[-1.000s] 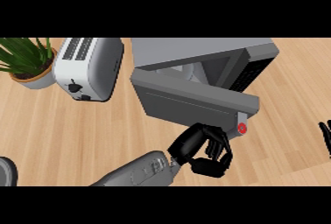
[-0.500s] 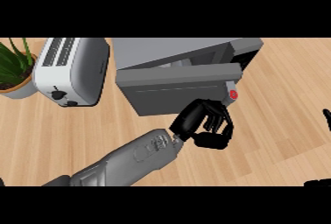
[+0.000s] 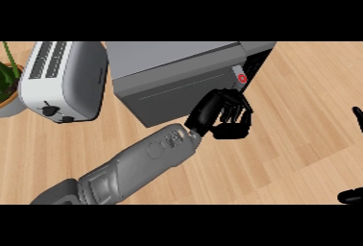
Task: Pick up the milk, place it into the microwave and close the microwave
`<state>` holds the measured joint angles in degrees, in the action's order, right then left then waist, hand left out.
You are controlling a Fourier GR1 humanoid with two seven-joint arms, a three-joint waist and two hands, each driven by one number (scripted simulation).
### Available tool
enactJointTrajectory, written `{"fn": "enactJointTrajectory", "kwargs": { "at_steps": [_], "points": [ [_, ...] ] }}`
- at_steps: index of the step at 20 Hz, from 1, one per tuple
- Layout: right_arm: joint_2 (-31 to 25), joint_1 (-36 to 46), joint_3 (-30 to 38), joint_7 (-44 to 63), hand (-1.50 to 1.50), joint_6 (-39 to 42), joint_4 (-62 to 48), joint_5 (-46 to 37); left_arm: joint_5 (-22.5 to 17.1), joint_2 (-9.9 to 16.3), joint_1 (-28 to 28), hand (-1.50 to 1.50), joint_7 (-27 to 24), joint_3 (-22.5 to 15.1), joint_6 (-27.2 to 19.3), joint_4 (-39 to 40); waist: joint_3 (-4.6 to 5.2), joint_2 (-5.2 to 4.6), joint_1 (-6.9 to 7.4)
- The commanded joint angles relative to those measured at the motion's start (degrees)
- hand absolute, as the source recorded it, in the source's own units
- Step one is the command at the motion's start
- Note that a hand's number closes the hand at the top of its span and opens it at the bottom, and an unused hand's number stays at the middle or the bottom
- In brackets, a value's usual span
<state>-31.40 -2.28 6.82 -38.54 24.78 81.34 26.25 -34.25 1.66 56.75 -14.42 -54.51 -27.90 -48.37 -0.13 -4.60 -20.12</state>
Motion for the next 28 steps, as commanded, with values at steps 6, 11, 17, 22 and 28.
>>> {"fn": "enactJointTrajectory", "kwargs": {
  "at_steps": [6, 11, 17, 22, 28],
  "points": [
    [-2.01, 3.44, -3.09, 1.94, -1.5, 6.88, 1.42, 2.81, -3.03, -1.52, 6.72, 1.5, -0.45, 0.91, -1.37, 1.89, -0.2, -0.49, -1.9],
    [-3.71, 4.74, -4.61, 3.92, -1.5, 8.34, 3.18, 2.77, -4.3, -1.49, 7.8, 1.5, -0.64, 0.95, -2.47, 3.2, -0.13, -0.49, -2.87],
    [-6.67, 8.0, -9.52, 4.25, 1.5, 13.97, 9.92, 0.48, -6.04, -1.49, 7.62, 1.5, -0.68, 0.4, -3.7, 2.94, -0.2, 0.0, -3.17],
    [-7.34, 9.25, -11.69, 6.01, 1.5, 14.38, 14.05, 0.75, -6.87, -1.48, 7.8, 1.5, -1.44, 0.04, -4.53, 3.78, -0.23, -0.09, -4.49],
    [-7.65, 8.95, -13.77, 7.92, 1.5, 14.06, 17.76, 1.1, -8.11, -1.44, 7.24, 1.5, -2.51, 0.19, -6.47, 4.0, -0.25, -0.05, -5.74]
  ]
}}
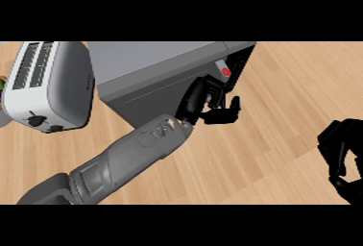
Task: Pick up the milk, place it into the microwave and close the microwave
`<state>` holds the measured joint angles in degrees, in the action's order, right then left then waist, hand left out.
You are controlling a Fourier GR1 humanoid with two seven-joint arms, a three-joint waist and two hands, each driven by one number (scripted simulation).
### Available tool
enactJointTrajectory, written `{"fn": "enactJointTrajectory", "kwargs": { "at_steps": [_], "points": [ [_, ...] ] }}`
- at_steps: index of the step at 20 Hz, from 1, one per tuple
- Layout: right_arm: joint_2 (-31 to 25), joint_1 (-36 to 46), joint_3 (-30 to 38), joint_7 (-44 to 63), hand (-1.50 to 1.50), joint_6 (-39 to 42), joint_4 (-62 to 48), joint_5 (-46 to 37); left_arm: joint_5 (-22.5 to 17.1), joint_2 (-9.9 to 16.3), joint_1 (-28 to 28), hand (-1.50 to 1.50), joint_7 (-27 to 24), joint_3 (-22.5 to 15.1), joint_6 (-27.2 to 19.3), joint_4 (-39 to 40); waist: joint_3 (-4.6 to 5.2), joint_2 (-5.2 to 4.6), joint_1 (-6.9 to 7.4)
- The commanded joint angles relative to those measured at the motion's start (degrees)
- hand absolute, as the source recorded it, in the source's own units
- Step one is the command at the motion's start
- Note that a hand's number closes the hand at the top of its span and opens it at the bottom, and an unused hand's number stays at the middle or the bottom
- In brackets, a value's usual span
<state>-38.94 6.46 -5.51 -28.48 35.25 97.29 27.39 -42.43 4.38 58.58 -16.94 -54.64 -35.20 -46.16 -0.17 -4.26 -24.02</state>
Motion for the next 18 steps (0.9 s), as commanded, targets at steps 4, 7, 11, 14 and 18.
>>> {"fn": "enactJointTrajectory", "kwargs": {
  "at_steps": [4, 7, 11, 14, 18],
  "points": [
    [-0.25, 0.71, -2.31, -1.13, 1.5, 3.31, 4.04, 0.48, -0.52, -4.14, 5.13, 1.5, -0.48, 0.11, -0.35, 1.55, -0.23, -0.5, -2.41],
    [0.03, -0.28, -3.39, -0.5, 1.5, 3.03, 5.61, 0.72, -0.85, -4.14, 4.77, 1.5, -1.19, 0.04, -1.6, 1.54, -0.3, -0.27, -3.32],
    [-0.33, -0.34, -3.9, 0.31, 1.5, 3.06, 6.84, 1.29, -1.33, -4.12, 4.65, 1.5, -1.69, -0.15, -2.49, 1.45, -0.36, -0.44, -3.38],
    [-0.54, -0.32, -3.93, 1.05, 1.5, 2.46, 8.36, 1.7, -1.77, -4.11, 4.28, 1.5, -2.28, 0.14, -3.01, 1.59, -0.23, -0.46, -4.02],
    [0.11, -1.53, -4.48, 1.52, 1.5, 1.41, 9.36, 1.87, -5.07, -4.11, 1.71, 1.5, -4.77, 6.64, -11.54, 1.79, 0.17, 0.32, -1.16]
  ]
}}
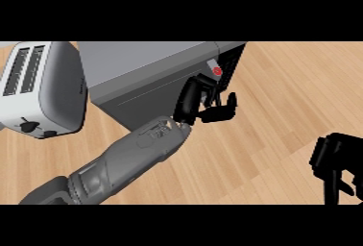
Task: Pick up the milk, place it into the microwave and close the microwave
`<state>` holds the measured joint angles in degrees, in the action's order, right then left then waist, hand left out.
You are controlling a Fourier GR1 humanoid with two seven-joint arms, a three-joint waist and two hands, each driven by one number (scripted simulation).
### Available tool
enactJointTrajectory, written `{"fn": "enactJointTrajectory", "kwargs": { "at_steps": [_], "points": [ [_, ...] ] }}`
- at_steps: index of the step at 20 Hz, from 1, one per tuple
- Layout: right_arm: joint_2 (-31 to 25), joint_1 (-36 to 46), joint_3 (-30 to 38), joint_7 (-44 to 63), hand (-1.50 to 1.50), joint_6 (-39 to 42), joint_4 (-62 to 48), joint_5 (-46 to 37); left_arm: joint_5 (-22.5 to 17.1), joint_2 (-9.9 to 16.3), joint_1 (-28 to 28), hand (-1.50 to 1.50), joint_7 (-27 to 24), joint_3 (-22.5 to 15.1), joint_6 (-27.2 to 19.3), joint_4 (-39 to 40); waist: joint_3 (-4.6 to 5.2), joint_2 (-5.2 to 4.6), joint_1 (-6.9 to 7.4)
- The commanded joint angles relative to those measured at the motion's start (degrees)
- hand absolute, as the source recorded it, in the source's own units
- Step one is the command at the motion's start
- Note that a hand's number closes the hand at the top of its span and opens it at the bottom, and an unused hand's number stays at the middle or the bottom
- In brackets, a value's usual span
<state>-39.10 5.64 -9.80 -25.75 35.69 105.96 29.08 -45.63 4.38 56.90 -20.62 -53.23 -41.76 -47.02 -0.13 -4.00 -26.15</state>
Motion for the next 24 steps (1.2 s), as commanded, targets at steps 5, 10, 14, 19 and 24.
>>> {"fn": "enactJointTrajectory", "kwargs": {
  "at_steps": [5, 10, 14, 19, 24],
  "points": [
    [-1.34, -3.21, -6.1, 2.42, 1.5, 4.09, 2.86, -0.13, -12.86, -4.21, -1.53, 1.5, 5.41, 10.87, 2.63, -1.46, 0.86, -2.41, 2.36],
    [-0.24, -6.56, -9.21, 4.38, 1.5, 2.49, 5.45, 0.07, -17.34, -4.36, -3.18, 1.5, 3.94, 14.64, 7.1, -0.22, 0.73, -1.74, 4.07],
    [1.43, -8.84, -10.34, 4.58, 1.5, 0.11, 8.2, -0.39, -19.07, -4.38, -4.67, 1.5, 2.86, 14.81, 11.46, 1.84, 0.71, -1.39, 5.18],
    [3.53, -11.98, -13.04, 5.33, 1.5, -2.62, 11.4, -2.16, -20.72, -3.81, -6.26, 1.5, 1.72, 13.69, 17.26, 4.26, 0.69, -1.28, 7.24],
    [5.04, -14.29, -15.15, 6.58, 1.5, -5.46, 14.97, -3.81, -22.39, -3.36, -6.26, 1.5, 1.52, 12.53, 22.38, 6.2, 0.71, -1.2, 8.24]
  ]
}}
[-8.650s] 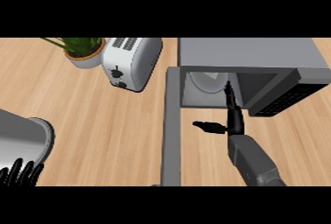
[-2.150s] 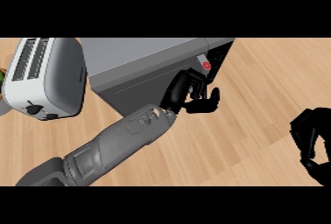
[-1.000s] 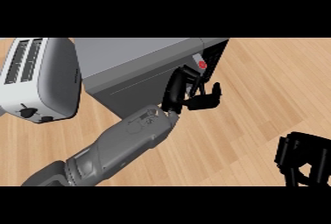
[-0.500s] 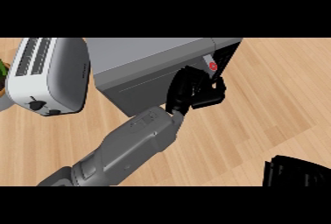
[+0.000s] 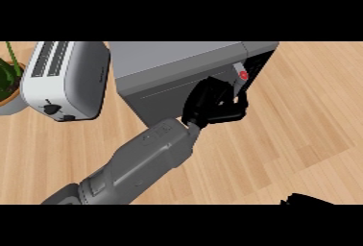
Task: Pick up the milk, place it into the microwave and close the microwave
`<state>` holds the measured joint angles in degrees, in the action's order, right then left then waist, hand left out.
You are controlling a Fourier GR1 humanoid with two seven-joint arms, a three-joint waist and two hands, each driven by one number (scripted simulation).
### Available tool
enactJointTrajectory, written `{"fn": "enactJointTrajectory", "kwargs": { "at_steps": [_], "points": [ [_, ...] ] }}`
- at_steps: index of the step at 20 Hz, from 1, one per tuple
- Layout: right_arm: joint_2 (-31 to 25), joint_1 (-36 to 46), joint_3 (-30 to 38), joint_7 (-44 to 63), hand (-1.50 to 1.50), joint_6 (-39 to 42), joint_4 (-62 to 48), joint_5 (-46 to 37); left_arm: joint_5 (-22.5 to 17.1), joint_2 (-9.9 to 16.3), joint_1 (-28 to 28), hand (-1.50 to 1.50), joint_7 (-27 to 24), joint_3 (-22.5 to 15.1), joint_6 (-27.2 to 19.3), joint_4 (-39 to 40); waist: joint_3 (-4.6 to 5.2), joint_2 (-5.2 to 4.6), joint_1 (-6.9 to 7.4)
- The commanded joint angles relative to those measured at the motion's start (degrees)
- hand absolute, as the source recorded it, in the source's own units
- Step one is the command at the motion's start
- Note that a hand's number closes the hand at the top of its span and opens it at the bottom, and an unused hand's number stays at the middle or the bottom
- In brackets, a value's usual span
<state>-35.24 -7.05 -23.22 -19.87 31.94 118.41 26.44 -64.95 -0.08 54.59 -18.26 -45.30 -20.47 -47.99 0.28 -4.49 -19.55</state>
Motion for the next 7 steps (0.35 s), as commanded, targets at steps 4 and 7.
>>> {"fn": "enactJointTrajectory", "kwargs": {
  "at_steps": [4, 7],
  "points": [
    [2.31, -3.45, -3.14, 1.63, 1.5, -4.23, 4.86, -3.35, -4.28, 1.49, -3.98, 1.5, -1.33, 4.29, 4.31, 8.66, 0.27, -0.46, 2.45],
    [3.46, -4.68, -4.7, 2.32, 1.5, -6.01, 6.93, -4.87, -4.78, 2.11, -4.26, 1.5, -1.97, 3.53, 7.45, 9.38, 0.32, -0.36, 3.14]
  ]
}}
